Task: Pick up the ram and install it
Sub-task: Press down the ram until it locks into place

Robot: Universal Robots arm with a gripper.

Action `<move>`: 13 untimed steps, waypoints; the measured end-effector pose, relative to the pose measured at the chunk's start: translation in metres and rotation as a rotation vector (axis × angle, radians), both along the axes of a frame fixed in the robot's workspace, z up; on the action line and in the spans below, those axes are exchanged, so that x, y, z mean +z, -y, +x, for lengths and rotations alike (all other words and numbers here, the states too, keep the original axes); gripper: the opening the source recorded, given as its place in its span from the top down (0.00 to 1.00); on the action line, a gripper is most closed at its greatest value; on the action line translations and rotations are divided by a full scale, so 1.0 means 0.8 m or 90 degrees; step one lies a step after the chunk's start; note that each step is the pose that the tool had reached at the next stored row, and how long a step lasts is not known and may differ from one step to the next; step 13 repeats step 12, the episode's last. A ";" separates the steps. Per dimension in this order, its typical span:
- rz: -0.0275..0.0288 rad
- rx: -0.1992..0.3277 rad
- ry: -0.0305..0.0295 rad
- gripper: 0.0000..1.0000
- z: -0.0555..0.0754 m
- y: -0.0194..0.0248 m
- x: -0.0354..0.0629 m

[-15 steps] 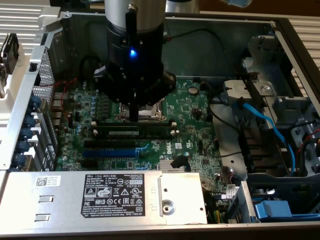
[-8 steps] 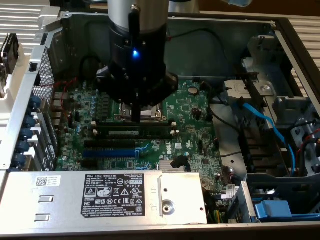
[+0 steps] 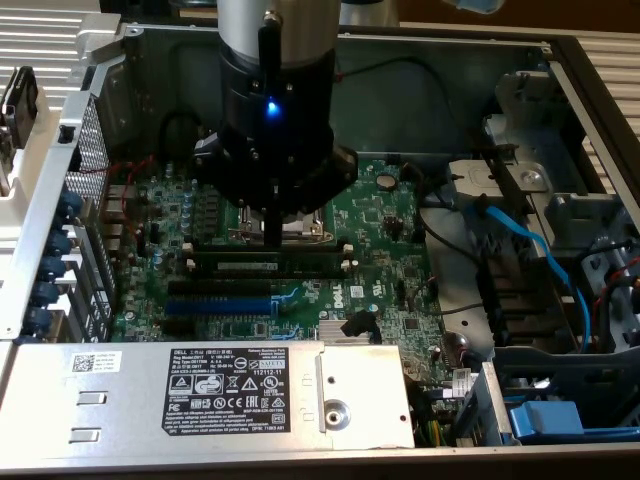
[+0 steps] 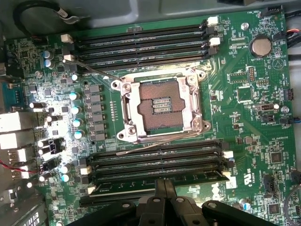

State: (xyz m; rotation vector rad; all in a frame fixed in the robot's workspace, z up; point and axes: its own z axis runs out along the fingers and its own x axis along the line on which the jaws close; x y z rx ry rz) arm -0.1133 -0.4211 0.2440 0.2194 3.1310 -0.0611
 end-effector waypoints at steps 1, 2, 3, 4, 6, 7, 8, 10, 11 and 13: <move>0.0000 -0.001 0.0000 0.90 0.000 0.0000 0.000; 0.0000 -0.001 0.0000 0.90 0.000 0.0000 0.000; 0.0000 -0.001 0.0000 0.90 0.000 0.0005 0.000; 0.0000 -0.002 0.0000 0.90 0.000 0.0008 0.000; 0.0000 -0.003 0.0000 0.90 0.000 0.0008 0.000; 0.0000 -0.003 0.0000 0.90 0.000 0.0008 0.000; 0.0000 -0.003 0.0000 0.90 0.000 0.0008 0.000; 0.0000 -0.003 0.0000 0.90 0.000 0.0008 0.000; 0.0000 -0.003 0.0000 0.90 0.000 0.0008 0.000; 0.0000 -0.003 0.0000 0.90 0.000 0.0008 0.000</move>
